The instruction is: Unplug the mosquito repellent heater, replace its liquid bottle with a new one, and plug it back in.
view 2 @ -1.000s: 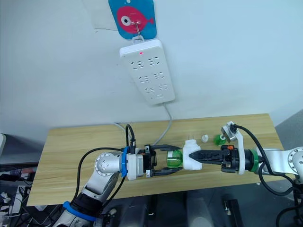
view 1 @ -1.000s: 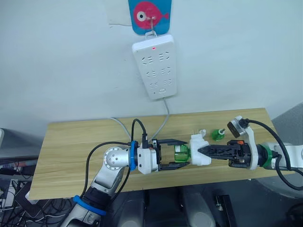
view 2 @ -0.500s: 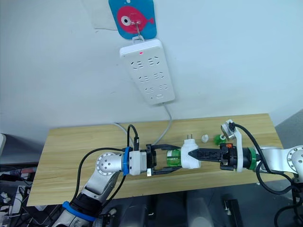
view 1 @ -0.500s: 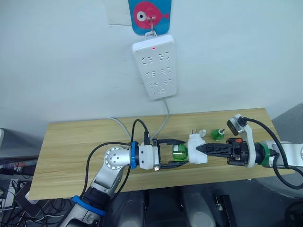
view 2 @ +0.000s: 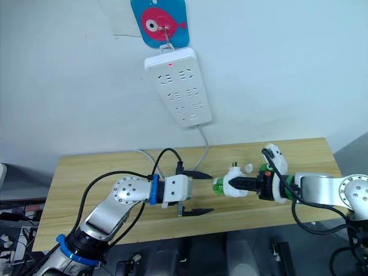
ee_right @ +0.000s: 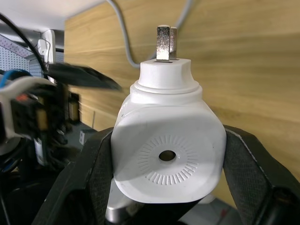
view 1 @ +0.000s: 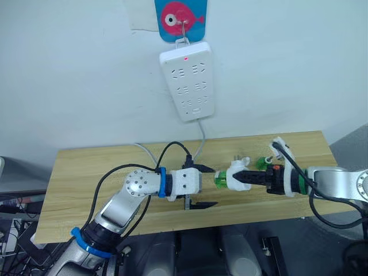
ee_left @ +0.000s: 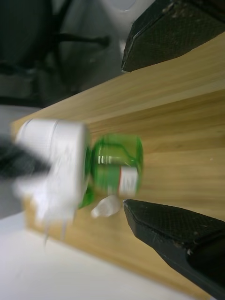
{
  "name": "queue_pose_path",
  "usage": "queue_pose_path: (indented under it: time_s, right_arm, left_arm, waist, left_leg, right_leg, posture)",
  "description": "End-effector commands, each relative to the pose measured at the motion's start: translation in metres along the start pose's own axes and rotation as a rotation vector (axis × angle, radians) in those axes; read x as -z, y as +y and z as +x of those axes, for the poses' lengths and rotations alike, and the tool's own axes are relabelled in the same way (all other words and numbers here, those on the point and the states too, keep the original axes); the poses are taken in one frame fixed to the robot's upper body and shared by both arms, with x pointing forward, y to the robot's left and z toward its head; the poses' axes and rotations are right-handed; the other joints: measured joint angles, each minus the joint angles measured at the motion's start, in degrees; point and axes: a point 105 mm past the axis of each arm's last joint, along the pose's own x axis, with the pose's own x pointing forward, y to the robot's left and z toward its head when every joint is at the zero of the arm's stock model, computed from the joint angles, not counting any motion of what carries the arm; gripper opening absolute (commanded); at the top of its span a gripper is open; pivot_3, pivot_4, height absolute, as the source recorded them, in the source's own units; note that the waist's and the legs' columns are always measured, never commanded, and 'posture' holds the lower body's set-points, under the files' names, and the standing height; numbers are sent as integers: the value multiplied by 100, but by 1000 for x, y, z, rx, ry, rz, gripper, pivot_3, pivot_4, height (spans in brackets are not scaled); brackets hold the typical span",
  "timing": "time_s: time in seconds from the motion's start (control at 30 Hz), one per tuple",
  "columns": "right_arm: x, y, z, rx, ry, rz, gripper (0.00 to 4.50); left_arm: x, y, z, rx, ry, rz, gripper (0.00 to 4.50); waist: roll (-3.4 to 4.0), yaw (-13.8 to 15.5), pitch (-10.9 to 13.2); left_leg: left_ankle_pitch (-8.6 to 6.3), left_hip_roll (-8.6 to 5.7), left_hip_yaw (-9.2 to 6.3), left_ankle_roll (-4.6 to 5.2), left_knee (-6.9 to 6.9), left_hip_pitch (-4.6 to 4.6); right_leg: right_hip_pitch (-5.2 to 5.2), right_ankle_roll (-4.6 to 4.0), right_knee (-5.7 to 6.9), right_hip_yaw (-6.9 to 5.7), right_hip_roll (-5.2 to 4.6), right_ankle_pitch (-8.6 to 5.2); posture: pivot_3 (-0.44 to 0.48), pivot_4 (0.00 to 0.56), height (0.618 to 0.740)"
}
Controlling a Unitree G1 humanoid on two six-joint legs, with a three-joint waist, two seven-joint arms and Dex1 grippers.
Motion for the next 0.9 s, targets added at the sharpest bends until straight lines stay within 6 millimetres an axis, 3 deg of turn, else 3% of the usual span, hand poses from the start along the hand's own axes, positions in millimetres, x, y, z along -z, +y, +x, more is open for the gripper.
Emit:
queue_pose_path:
  time_s: [0.03, 0.2, 0.7, 0.8, 0.9]
  right_arm:
    - [-3, 13, 1, 1, -29, -41, 2936]
    - [2, 13, 1, 40, -44, -47, 2936]
    - [2, 24, 7, 34, -98, -40, 2936]
    - [3, 26, 8, 31, -103, -39, 2936]
    - [4, 27, 9, 29, -107, -37, 2936]
  left_arm:
    - [-6, 5, 11, -35, 2, 27, 4500]
    - [-3, 16, 17, -92, 23, 77, 4500]
    - [4, 25, 28, -109, 55, 118, 4500]
    - [5, 27, 29, -123, 55, 117, 3890]
    - [5, 28, 30, -127, 52, 114, 2979]
  waist:
    - [0, 5, 0]
    - [1, -7, -18]
    - [8, -76, -56]
    - [8, -88, -56]
    - [8, -88, -56]
  left_leg:
    - [0, 0, 0, 0, 1, -1]
    - [0, 0, 1, 0, 7, -2]
    - [0, 0, 6, 0, 12, -3]
    - [0, 0, 6, 0, 12, -3]
    - [0, 0, 6, 0, 13, -3]
  right_leg:
    - [-1, 0, 0, 0, -1, 0]
    - [-1, 0, 3, 1, -1, 0]
    - [-4, 0, 11, 4, -1, 0]
    - [-5, 0, 12, 5, -1, 0]
    - [-5, 0, 13, 4, -1, 0]
  posture:
    - [-216, 284, 740]
    - [-230, 275, 740]
    - [-257, 271, 740]
    - [-261, 271, 740]
    - [-264, 272, 740]
